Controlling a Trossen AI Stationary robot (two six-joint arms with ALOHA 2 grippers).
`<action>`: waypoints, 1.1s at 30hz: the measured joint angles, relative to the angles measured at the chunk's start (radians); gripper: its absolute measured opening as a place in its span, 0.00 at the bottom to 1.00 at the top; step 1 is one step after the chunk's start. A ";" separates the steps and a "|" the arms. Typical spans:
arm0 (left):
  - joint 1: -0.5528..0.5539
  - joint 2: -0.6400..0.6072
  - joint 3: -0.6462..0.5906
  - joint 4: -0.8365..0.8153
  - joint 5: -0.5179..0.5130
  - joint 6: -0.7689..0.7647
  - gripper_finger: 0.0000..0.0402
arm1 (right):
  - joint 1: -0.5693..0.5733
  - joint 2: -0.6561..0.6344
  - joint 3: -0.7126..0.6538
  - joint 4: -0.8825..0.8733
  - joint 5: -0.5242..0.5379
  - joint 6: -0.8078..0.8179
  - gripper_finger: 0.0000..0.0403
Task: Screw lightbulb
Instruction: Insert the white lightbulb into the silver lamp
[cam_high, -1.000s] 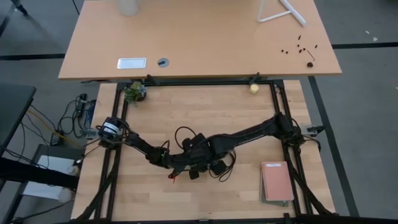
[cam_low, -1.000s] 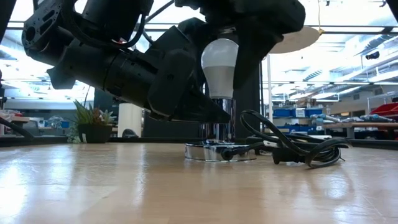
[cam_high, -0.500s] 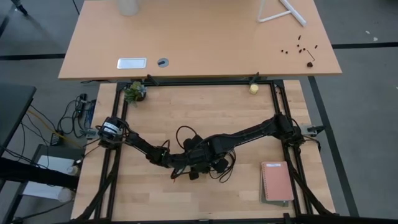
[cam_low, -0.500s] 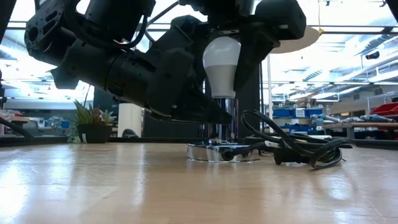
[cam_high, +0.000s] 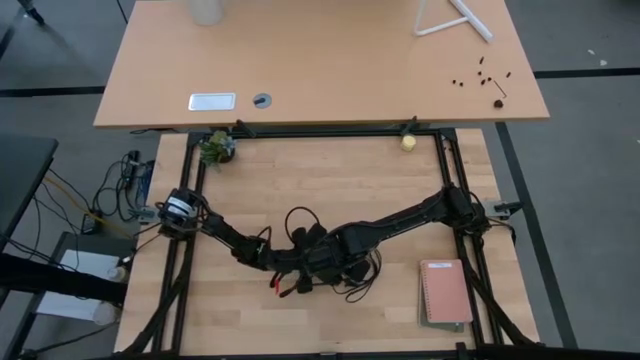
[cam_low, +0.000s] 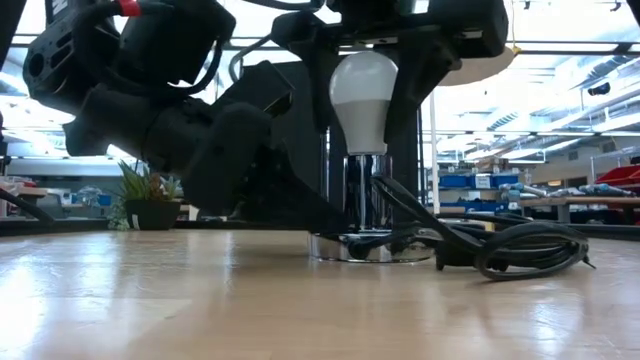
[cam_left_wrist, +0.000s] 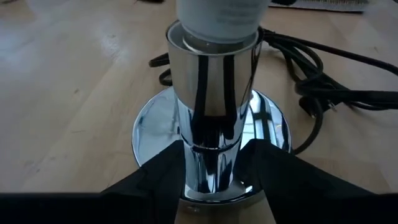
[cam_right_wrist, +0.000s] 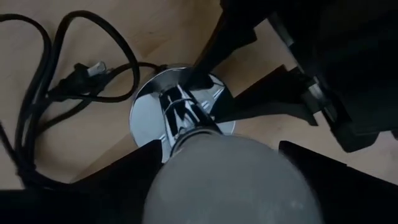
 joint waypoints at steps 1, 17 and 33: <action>0.000 0.000 -0.001 0.006 0.001 0.003 0.50 | -0.002 0.000 0.000 0.001 0.000 -0.001 0.81; -0.012 -0.007 -0.001 0.070 -0.039 0.084 0.51 | -0.009 -0.005 0.000 0.003 0.001 0.043 0.84; -0.067 -0.134 -0.140 0.131 -0.178 0.076 0.61 | -0.013 -0.041 -0.001 0.036 0.001 0.047 0.86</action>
